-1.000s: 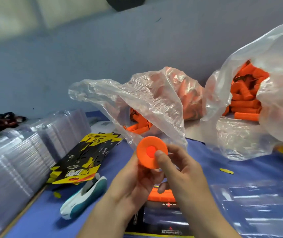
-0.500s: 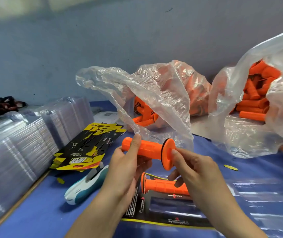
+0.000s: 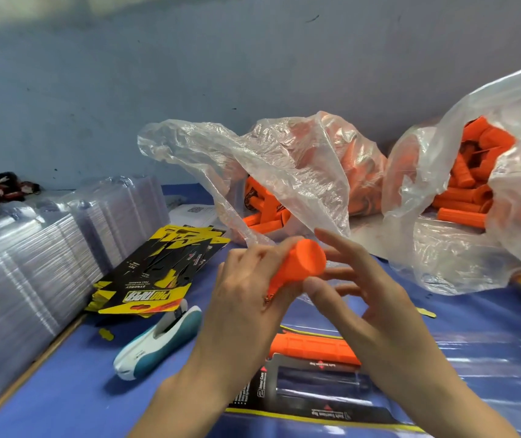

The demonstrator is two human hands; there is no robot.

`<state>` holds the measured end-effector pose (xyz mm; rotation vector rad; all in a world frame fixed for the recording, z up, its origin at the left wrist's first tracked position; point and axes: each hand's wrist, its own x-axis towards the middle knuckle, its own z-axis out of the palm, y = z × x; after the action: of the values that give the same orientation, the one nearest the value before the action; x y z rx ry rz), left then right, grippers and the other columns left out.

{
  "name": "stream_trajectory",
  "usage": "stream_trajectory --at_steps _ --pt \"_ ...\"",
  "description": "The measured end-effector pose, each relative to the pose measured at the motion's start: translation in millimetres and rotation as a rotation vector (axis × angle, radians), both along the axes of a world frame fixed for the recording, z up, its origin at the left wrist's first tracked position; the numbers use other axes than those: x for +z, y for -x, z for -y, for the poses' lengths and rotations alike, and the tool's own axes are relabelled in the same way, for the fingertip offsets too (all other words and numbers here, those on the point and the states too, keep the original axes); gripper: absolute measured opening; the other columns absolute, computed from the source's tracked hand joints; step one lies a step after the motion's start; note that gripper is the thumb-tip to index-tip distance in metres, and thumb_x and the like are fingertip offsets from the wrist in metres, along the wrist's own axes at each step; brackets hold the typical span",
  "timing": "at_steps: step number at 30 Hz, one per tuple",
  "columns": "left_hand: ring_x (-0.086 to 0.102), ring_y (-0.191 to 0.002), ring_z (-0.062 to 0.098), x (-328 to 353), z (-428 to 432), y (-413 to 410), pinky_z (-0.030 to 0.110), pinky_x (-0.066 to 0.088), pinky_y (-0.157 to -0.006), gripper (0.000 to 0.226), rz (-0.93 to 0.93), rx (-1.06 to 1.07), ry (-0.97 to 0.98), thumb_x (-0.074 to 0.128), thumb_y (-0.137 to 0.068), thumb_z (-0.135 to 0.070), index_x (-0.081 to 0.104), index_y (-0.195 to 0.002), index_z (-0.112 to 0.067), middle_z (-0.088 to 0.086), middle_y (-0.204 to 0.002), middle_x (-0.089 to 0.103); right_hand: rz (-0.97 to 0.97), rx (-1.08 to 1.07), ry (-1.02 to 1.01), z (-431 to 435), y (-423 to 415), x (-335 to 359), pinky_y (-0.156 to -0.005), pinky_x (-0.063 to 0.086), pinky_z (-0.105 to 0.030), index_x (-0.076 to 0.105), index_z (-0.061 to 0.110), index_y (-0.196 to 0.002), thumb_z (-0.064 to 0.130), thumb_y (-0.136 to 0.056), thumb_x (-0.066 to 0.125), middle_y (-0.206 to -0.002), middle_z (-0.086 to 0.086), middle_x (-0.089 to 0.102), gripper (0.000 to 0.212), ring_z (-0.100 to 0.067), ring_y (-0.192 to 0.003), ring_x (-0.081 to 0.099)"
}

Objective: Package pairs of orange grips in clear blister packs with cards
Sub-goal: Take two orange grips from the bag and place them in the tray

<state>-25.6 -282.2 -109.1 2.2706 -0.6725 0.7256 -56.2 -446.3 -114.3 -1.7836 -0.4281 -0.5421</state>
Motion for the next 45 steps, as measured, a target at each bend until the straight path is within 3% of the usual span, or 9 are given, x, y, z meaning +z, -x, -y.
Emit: stream_trajectory --at_steps 3,8,12,17,21,24,28,34,45 --pt "0.046 -0.110 0.016 -1.0 2.3 4.8 0.042 0.045 -0.092 0.052 0.050 0.031 -0.124 0.038 -0.096 -0.052 0.048 -0.143 -0.032 -0.009 -0.118 0.061 0.026 -0.042 0.006 -3.0 0.8 -1.0 -0.079 0.049 -0.014 0.058 0.044 -0.123 0.043 -0.083 0.065 -0.109 0.017 0.067 0.041 -0.007 -0.099 0.066" --pt "0.043 -0.119 0.012 -3.5 -2.3 7.2 0.031 0.036 -0.101 0.055 0.066 0.052 -0.150 0.049 -0.094 -0.051 0.047 -0.143 -0.027 -0.007 -0.128 0.054 -0.018 -0.093 -0.138 7.5 1.5 -4.5 -0.072 0.048 -0.010 0.064 0.035 -0.107 0.023 -0.091 0.065 -0.090 0.013 0.072 0.020 -0.005 -0.082 0.070" --pt "0.048 -0.118 0.000 -6.7 -10.9 8.6 0.012 0.035 -0.099 0.040 0.005 0.057 0.140 0.057 -0.093 -0.054 0.050 -0.129 -0.039 -0.021 -0.123 0.051 -0.127 -0.092 -0.392 29.5 2.8 -3.3 -0.074 0.055 -0.019 0.067 0.025 -0.103 0.035 -0.081 0.063 -0.088 0.004 0.075 0.024 -0.013 -0.078 0.073" --pt "0.068 -0.091 0.013 -10.1 -7.9 11.9 0.025 0.052 -0.080 0.039 -0.233 -0.019 0.489 0.069 -0.082 -0.055 0.053 -0.115 -0.042 -0.013 -0.097 0.068 -0.251 -0.027 -0.404 41.0 10.2 -16.2 -0.078 0.057 -0.023 0.068 0.020 -0.106 0.032 -0.079 0.064 -0.092 -0.005 0.075 0.029 -0.020 -0.081 0.074" --pt "0.067 -0.079 0.009 -13.0 -6.3 15.3 0.020 0.050 -0.067 0.034 -0.308 0.016 0.390 0.065 -0.077 -0.060 0.056 -0.106 -0.044 -0.014 -0.088 0.069 -0.263 -0.015 -0.216 51.8 20.9 -23.0 -0.075 0.052 -0.025 0.069 0.035 -0.101 0.038 -0.078 0.065 -0.087 0.001 0.072 0.023 -0.019 -0.079 0.067" --pt "0.060 -0.069 0.001 -15.6 -5.3 21.1 0.011 0.042 -0.061 0.030 -0.315 0.039 0.255 0.061 -0.078 -0.061 0.057 -0.102 -0.043 -0.018 -0.078 0.067 -0.240 -0.060 -0.003 61.0 30.3 -25.3 -0.064 0.044 -0.011 0.067 0.042 -0.099 0.043 -0.085 0.058 -0.086 0.007 0.070 0.017 -0.010 -0.072 0.060" --pt "0.056 -0.065 -0.002 -16.9 -3.6 29.3 0.005 0.036 -0.067 0.008 -0.320 0.060 0.068 0.060 -0.089 -0.045 0.059 -0.093 -0.038 -0.021 -0.069 0.061 -0.264 -0.148 0.307 75.4 41.3 -29.7 -0.068 0.040 -0.012 0.063 0.049 -0.105 0.059 -0.083 0.047 -0.088 0.014 0.064 0.029 -0.009 -0.085 0.055" --pt "0.054 -0.072 -0.005 -15.5 -2.1 38.0 0.013 0.039 -0.069 0.015 -0.327 0.016 -0.162 0.051 -0.094 -0.037 0.064 -0.087 -0.032 -0.030 -0.084 0.060 -0.277 -0.144 0.653 82.3 47.2 -37.9 -0.086 0.039 -0.018 0.058 0.041 -0.110 0.061 -0.090 0.028 -0.100 0.030 0.056 0.041 -0.002 -0.102 0.049" --pt "0.051 -0.076 -0.007 -11.8 -0.4 45.5 0.017 0.037 -0.063 0.018 -0.273 0.017 -0.257 0.046 -0.089 -0.039 0.061 -0.082 -0.032 -0.019 -0.063 0.054 -0.263 -0.134 0.821 79.3 50.2 -39.0 -0.085 0.040 -0.025 0.059 0.042 -0.100 0.066 -0.092 0.023 -0.092 0.020 0.055 0.044 -0.007 -0.099 0.046"
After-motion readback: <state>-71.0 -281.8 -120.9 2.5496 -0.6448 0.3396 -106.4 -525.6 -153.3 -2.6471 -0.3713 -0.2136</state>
